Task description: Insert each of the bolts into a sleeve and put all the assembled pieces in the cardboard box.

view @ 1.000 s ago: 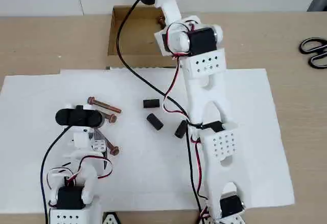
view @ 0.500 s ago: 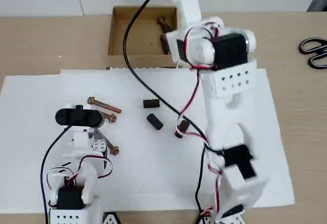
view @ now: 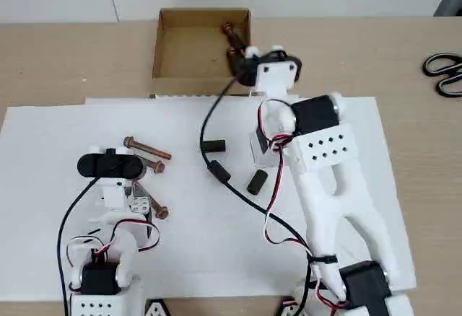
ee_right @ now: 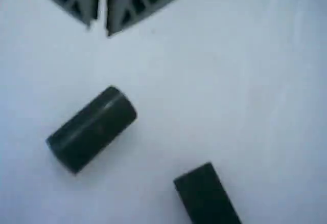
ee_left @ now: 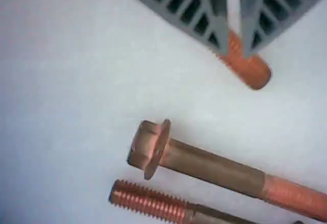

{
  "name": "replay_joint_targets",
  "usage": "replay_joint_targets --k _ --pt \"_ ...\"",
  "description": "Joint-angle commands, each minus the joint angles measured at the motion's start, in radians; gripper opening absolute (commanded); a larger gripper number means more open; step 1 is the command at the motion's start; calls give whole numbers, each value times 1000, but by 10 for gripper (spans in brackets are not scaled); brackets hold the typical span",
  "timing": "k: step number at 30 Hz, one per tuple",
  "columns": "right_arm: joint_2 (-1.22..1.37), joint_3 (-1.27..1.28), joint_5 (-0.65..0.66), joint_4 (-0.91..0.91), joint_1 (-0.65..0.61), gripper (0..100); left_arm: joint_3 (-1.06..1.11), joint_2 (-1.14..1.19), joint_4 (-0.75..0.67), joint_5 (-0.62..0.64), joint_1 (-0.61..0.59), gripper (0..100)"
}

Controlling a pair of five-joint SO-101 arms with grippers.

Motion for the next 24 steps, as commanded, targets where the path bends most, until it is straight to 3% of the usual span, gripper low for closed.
replay_joint_targets --k 1,7,16,24 --pt "-38 103 -172 -2 -5 7 -7 -8 -21 6 -8 6" --pt "-38 187 -341 -15 -5 8 -7 -8 -21 6 -8 6" --pt "2 187 -399 -44 -133 9 -7 -8 -21 6 -8 6" --pt "142 140 -420 -82 -134 9 -7 -8 -21 6 -8 6"
